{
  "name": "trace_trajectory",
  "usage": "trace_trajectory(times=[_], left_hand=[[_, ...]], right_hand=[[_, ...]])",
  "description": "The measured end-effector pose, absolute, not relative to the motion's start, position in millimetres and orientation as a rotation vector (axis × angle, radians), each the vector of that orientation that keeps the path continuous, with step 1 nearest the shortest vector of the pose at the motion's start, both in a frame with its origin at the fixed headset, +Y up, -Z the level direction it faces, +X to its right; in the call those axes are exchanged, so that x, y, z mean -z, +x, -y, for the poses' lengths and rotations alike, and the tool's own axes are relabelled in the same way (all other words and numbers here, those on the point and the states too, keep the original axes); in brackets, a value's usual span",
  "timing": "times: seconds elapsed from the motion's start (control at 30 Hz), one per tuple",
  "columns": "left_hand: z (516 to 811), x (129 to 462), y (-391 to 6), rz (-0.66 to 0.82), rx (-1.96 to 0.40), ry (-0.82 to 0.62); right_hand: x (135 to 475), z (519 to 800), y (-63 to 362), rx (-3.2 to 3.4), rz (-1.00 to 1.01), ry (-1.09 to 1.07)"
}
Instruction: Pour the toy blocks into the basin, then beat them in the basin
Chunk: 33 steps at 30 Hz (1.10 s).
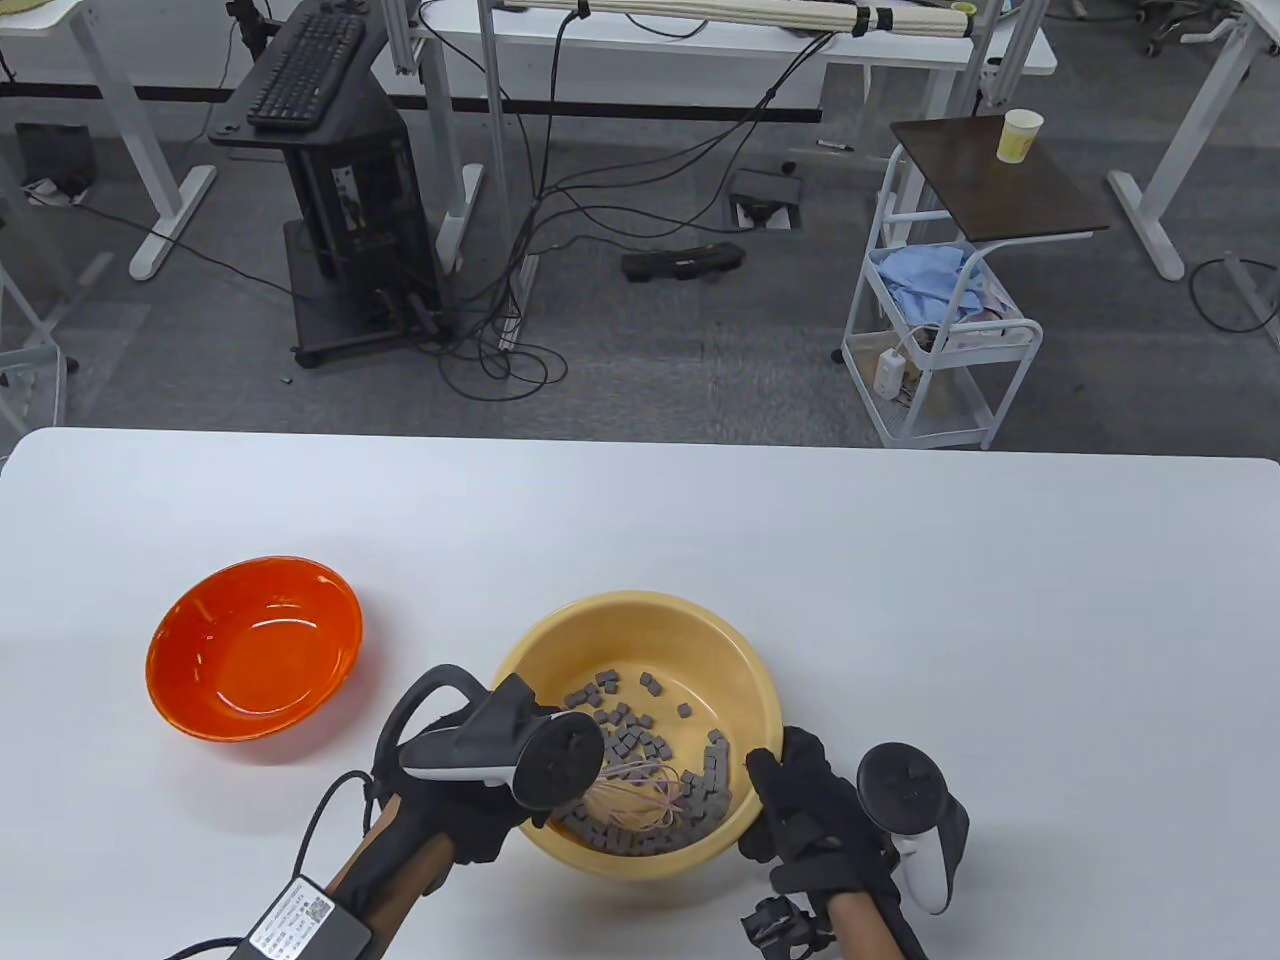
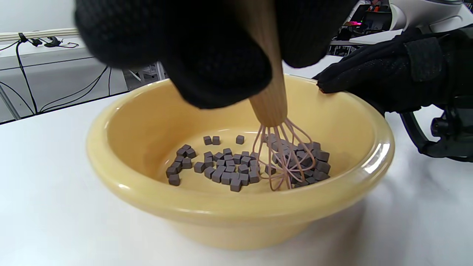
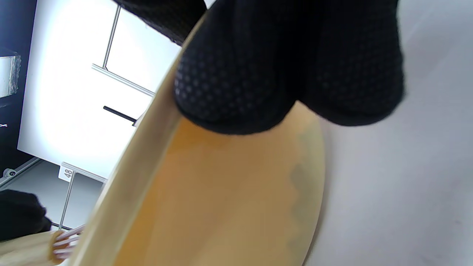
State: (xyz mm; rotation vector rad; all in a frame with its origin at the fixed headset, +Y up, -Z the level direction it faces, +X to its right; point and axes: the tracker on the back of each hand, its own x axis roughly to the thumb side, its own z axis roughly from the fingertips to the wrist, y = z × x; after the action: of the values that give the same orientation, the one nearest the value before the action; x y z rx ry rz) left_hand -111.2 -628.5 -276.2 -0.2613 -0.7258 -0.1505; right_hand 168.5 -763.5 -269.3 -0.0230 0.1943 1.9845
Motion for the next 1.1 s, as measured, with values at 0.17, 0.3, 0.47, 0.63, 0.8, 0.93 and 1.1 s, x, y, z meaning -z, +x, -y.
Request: trace_trajectory(times=[0.17, 0.3, 0.47, 0.63, 0.8, 0.93, 1.1], left_hand=[[638, 278, -100, 0.734, 0.184, -0.284], [643, 280, -91, 0.708, 0.213, -0.227], [649, 284, -88, 0.665, 0.239, -0.146], [664, 286, -87, 0.614, 0.302, -0.057], [668, 286, -88, 0.544, 0.385, -0.015], [661, 283, -93, 0.492, 0.454, -0.005], [648, 275, -103, 0.441, 0.569, -0.060]], right_hand=[[269, 764, 170, -1.953, -0.198, -0.032], [269, 764, 170, -1.952, -0.196, -0.032], [269, 765, 171, -1.946, -0.194, -0.032], [269, 765, 171, -1.930, -0.194, -0.027], [269, 765, 171, -1.931, -0.186, -0.024], [269, 765, 171, -1.931, -0.183, -0.025], [269, 765, 171, -1.934, -0.183, -0.026]])
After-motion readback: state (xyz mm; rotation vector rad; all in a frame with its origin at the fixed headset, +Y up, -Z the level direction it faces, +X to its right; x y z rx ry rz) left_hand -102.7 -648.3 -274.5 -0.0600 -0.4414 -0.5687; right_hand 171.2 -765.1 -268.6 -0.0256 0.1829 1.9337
